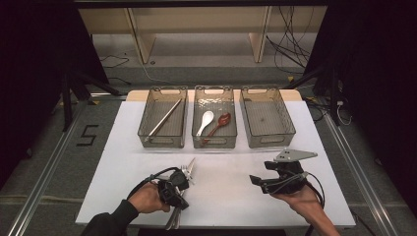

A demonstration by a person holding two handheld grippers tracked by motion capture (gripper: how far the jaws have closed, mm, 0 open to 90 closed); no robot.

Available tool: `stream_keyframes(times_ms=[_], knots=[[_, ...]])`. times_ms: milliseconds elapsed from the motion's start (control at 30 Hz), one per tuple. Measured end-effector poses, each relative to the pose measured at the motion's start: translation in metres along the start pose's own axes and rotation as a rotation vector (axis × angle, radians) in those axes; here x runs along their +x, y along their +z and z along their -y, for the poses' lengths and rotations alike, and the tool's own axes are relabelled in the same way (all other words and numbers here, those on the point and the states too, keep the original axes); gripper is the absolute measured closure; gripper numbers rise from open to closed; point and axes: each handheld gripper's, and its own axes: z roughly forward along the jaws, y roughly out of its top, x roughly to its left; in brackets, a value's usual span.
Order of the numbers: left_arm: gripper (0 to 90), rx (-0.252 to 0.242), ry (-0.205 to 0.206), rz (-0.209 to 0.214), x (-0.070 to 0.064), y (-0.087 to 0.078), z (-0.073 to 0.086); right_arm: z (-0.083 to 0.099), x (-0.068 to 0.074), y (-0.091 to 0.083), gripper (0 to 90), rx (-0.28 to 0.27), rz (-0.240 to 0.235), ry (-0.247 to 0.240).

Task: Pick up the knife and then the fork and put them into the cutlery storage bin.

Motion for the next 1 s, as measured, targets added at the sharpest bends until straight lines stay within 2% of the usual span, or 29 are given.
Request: stream_keyframes(times_ms=[67,167,233,333,433,467,600,733,900,1000], knots=[[88.9,0.016,-0.022,0.013,0.005,-0.003,0.003,0.000,0.000,0.000,27.1,0.001,-0.002,0.000],[88.9,0.029,-0.030,0.012,0.011,-0.008,0.008,0.000,0.000,0.000,27.1,0.001,-0.003,-0.002],[88.9,0.015,-0.046,0.003,0.015,-0.012,0.010,0.000,0.000,0.000,27.1,0.001,-0.003,-0.002],[88.9,0.052,-0.056,-0.072,0.021,-0.018,0.014,0.000,0.000,0.001,27.1,0.003,-0.004,-0.001],[88.9,0.024,-0.092,-0.027,0.030,-0.020,0.020,0.000,0.001,0.001,27.1,0.005,-0.006,-0.003],[88.8,0.015,-0.098,-0.034,0.029,-0.021,0.021,-0.001,0.001,0.001,27.1,0.006,-0.006,-0.004],[88.8,-0.011,-0.087,-0.047,0.027,-0.024,0.019,-0.001,0.001,0.002,27.1,0.006,-0.007,-0.004],[88.8,-0.030,-0.055,0.003,0.017,-0.021,0.013,-0.001,0.001,0.002,27.1,0.009,-0.007,-0.006],[88.8,0.021,-0.026,0.038,0.011,-0.008,0.009,-0.001,0.001,0.002,27.1,0.009,-0.007,-0.005],[88.8,0.042,-0.026,0.046,0.010,-0.004,0.009,-0.001,0.001,0.002,27.1,0.008,-0.009,-0.005]])
